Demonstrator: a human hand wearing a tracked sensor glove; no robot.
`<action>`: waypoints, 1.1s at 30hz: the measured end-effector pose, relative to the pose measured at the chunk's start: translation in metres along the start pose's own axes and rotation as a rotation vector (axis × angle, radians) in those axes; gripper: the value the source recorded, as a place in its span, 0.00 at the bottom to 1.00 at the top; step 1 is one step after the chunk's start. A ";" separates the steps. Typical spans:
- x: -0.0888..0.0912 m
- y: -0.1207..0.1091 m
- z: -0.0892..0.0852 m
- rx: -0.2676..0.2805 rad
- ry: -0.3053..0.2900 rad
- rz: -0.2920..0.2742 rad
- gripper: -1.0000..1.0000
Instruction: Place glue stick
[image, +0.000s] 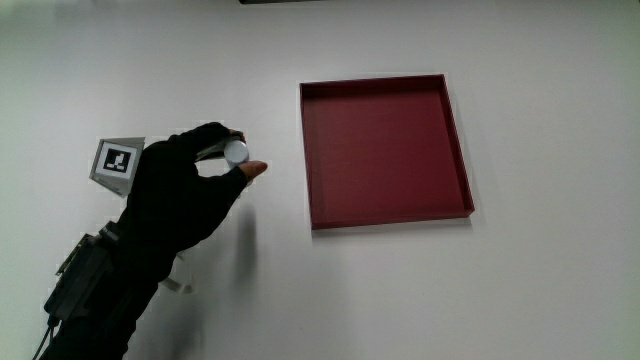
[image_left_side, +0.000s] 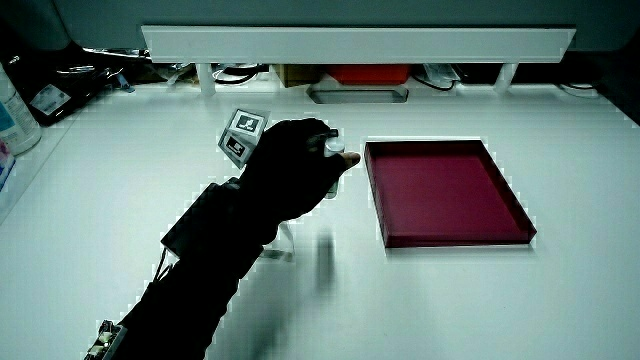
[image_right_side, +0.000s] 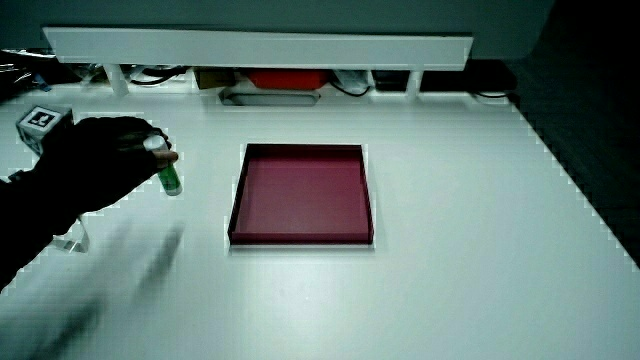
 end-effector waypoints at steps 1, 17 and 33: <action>-0.005 0.000 0.000 0.006 -0.017 0.019 0.50; -0.061 0.005 -0.011 0.057 0.002 0.085 0.50; -0.069 0.005 -0.013 0.053 -0.063 0.117 0.50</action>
